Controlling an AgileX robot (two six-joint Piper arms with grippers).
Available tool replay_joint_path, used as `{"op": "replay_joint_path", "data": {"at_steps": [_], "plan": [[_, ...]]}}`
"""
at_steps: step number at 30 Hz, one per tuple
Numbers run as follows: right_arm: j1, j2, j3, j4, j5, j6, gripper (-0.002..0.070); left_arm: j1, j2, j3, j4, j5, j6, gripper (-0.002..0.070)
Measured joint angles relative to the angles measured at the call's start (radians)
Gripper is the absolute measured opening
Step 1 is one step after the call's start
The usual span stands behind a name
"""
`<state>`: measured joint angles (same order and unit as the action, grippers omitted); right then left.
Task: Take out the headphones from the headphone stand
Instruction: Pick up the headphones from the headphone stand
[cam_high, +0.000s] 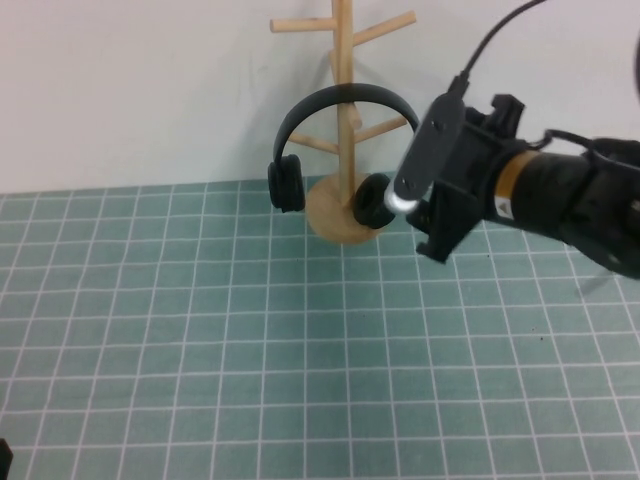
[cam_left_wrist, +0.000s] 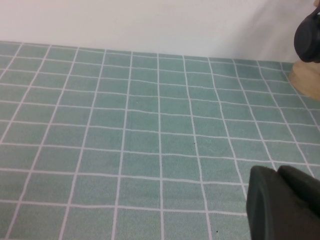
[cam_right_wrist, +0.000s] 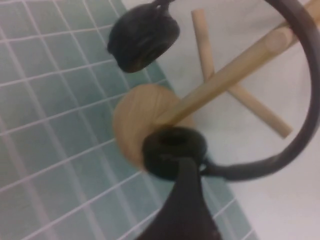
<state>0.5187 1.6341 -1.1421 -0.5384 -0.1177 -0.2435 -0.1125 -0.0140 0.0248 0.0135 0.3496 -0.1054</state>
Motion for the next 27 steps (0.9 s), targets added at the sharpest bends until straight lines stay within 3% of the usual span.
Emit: {"op": "replay_joint_path", "data": {"at_steps": [23,27], "plan": [[-0.081,0.400,-0.542,-0.045,0.091,-0.002,0.0528,0.000,0.000,0.000,0.000,0.000,0.000,-0.0003],[-0.081,0.419,-0.576,-0.048,0.091,-0.004,0.0456,0.000,0.000,0.000,0.000,0.000,0.000,-0.0003]]}}
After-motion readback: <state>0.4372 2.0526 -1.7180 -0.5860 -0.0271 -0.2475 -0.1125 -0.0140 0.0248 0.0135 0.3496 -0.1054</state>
